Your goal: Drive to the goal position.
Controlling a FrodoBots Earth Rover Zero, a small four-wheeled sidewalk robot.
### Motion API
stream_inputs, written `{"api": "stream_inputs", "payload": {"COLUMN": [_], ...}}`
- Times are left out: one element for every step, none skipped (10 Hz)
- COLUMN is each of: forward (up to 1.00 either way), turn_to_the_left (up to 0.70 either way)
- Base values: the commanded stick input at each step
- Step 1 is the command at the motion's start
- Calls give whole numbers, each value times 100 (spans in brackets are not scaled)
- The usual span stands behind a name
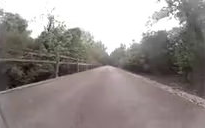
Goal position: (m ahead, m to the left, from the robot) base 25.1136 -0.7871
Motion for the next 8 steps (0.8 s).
{"api": "stream_inputs", "payload": {"forward": [70,70,70,70,70,70,70,70], "turn_to_the_left": [4,0,0,0,0,0,0,0]}}
